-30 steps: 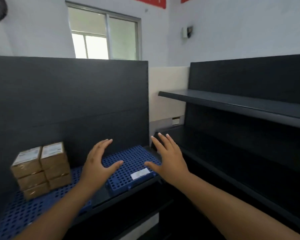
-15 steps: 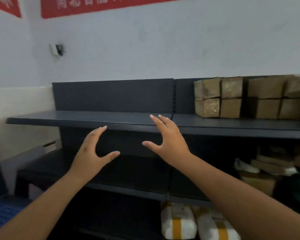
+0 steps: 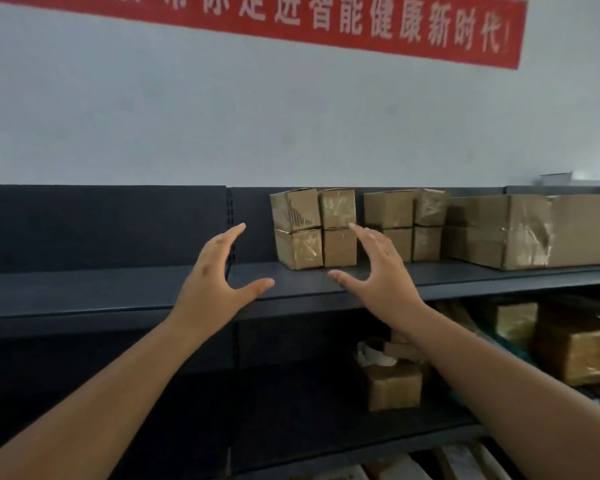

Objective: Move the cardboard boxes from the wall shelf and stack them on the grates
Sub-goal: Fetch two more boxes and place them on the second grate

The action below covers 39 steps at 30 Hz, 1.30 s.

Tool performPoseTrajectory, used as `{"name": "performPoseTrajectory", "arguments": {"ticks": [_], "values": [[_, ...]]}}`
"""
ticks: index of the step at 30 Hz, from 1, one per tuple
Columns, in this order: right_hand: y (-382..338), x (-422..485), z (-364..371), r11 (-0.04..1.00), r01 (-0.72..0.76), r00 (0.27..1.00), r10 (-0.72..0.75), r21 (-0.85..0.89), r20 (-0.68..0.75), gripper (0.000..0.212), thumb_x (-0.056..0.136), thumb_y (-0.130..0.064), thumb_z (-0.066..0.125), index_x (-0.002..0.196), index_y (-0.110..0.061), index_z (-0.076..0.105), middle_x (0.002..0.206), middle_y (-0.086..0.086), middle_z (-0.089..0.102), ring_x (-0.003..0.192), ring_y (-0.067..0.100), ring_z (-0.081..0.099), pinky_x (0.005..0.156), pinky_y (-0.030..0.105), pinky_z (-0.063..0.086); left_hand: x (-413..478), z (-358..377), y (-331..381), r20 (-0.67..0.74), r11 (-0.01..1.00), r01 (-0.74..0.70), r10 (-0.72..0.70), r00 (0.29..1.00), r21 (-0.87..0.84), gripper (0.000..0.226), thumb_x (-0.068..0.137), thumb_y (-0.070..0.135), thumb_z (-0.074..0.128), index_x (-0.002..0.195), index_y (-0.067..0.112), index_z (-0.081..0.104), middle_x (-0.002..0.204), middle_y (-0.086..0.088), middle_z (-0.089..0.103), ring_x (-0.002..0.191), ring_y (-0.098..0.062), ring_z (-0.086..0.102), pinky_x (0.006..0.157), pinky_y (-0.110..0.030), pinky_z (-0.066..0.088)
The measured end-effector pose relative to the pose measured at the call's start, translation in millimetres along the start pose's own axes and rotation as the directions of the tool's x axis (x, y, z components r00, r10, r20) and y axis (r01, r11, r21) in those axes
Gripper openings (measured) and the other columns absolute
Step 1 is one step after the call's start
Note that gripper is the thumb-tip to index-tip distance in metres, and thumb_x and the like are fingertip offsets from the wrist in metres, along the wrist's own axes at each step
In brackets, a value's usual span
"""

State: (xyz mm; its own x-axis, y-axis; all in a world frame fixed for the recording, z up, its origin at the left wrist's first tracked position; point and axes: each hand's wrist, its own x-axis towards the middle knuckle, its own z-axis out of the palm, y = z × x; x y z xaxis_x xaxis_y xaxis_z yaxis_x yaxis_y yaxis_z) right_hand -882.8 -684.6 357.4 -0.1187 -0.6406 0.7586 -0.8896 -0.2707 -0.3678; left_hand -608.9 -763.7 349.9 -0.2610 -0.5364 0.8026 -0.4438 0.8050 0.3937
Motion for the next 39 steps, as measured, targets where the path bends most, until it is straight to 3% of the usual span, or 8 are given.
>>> {"name": "performPoseTrajectory", "arguments": {"ticks": [7, 13, 21, 24, 28, 30, 35, 39], "values": [[36.4, 59.6, -3.6, 0.999, -0.047, 0.998, 0.047, -0.005, -0.032, 0.089, 0.079, -0.057, 0.068, 0.149, -0.043, 0.016, 0.156, -0.004, 0.025, 0.140, 0.016, 0.028, 0.105, 0.033, 0.029, 75.9, 36.1, -18.4, 0.104, 0.988, 0.113, -0.102, 0.989, -0.105, 0.103, 0.061, 0.073, 0.073, 0.146, 0.054, 0.017, 0.157, 0.005, 0.027, 0.131, -0.019, 0.044, 0.093, -0.034, 0.042], [74.9, 113.7, 5.8, 0.996, -0.084, 0.996, 0.083, 0.039, 0.013, 0.092, 0.075, -0.059, 0.071, 0.145, -0.051, 0.011, 0.155, -0.002, 0.029, 0.131, 0.024, 0.044, 0.104, 0.047, 0.042, 126.6, 64.6, -31.8, 0.175, 0.953, 0.265, -0.238, 0.955, -0.147, 0.112, 0.052, 0.076, 0.074, 0.144, 0.057, 0.014, 0.157, -0.003, 0.031, 0.118, -0.021, 0.054, 0.090, -0.036, 0.046], [121.2, 204.8, 37.0, 0.995, -0.071, 0.994, 0.064, 0.073, 0.093, 0.093, 0.078, -0.050, 0.073, 0.146, -0.049, 0.009, 0.146, 0.007, 0.045, 0.125, 0.028, 0.049, 0.094, 0.038, 0.042, 199.2, 112.9, -47.2, 0.128, 0.928, 0.367, -0.357, 0.925, -0.062, 0.119, 0.060, 0.061, 0.084, 0.148, 0.052, 0.004, 0.156, -0.011, 0.032, 0.133, -0.033, 0.043, 0.102, -0.047, 0.039], [133.5, 231.9, 48.2, 0.987, -0.091, 0.987, 0.071, 0.135, 0.146, 0.087, 0.081, -0.047, 0.072, 0.146, -0.046, 0.014, 0.136, 0.008, 0.053, 0.109, 0.026, 0.057, 0.084, 0.033, 0.043, 216.5, 131.2, -54.8, 0.110, 0.889, 0.439, -0.427, 0.897, -0.131, 0.117, 0.065, 0.053, 0.085, 0.150, 0.048, 0.005, 0.149, -0.011, 0.043, 0.122, -0.026, 0.050, 0.091, -0.038, 0.043], [147.5, 248.0, 56.2, 0.951, -0.106, 0.959, 0.021, 0.289, 0.283, 0.063, 0.079, -0.049, 0.073, 0.132, -0.044, 0.038, 0.120, -0.008, 0.057, 0.112, 0.016, 0.055, 0.079, 0.024, 0.046, 220.7, 146.0, -61.1, 0.127, 0.871, 0.436, -0.417, 0.900, -0.227, 0.092, 0.069, 0.042, 0.086, 0.142, 0.046, 0.029, 0.119, 0.007, 0.060, 0.092, -0.002, 0.057, 0.052, -0.009, 0.046], [151.2, 249.4, 56.2, 0.929, -0.092, 0.956, -0.018, 0.358, 0.293, 0.051, 0.079, -0.046, 0.074, 0.120, -0.044, 0.045, 0.107, -0.015, 0.057, 0.103, 0.007, 0.056, 0.067, 0.017, 0.044, 220.2, 148.4, -60.7, 0.093, 0.883, 0.408, -0.397, 0.913, -0.232, 0.080, 0.070, 0.038, 0.086, 0.133, 0.046, 0.037, 0.108, 0.012, 0.060, 0.091, -0.001, 0.057, 0.049, -0.007, 0.045], [145.3, 250.8, 51.9, 0.920, -0.010, 0.968, -0.090, 0.391, 0.236, 0.054, 0.078, -0.044, 0.076, 0.122, -0.041, 0.044, 0.115, -0.003, 0.059, 0.105, 0.016, 0.058, 0.089, 0.039, 0.053, 220.4, 141.3, -48.3, 0.034, 0.893, 0.363, -0.368, 0.929, -0.267, 0.068, 0.075, 0.028, 0.084, 0.127, 0.046, 0.044, 0.112, 0.004, 0.058, 0.098, -0.008, 0.057, 0.053, -0.014, 0.051], [125.7, 250.1, 48.5, 0.875, 0.059, 0.972, -0.159, 0.481, 0.171, 0.053, 0.081, -0.037, 0.076, 0.122, -0.040, 0.042, 0.113, -0.003, 0.057, 0.098, 0.017, 0.060, 0.086, 0.044, 0.055, 216.6, 117.1, -34.2, -0.049, 0.931, 0.294, -0.311, 0.949, -0.217, 0.070, 0.075, 0.029, 0.084, 0.127, 0.051, 0.042, 0.113, 0.007, 0.056, 0.102, -0.011, 0.058, 0.067, -0.027, 0.059]]}}
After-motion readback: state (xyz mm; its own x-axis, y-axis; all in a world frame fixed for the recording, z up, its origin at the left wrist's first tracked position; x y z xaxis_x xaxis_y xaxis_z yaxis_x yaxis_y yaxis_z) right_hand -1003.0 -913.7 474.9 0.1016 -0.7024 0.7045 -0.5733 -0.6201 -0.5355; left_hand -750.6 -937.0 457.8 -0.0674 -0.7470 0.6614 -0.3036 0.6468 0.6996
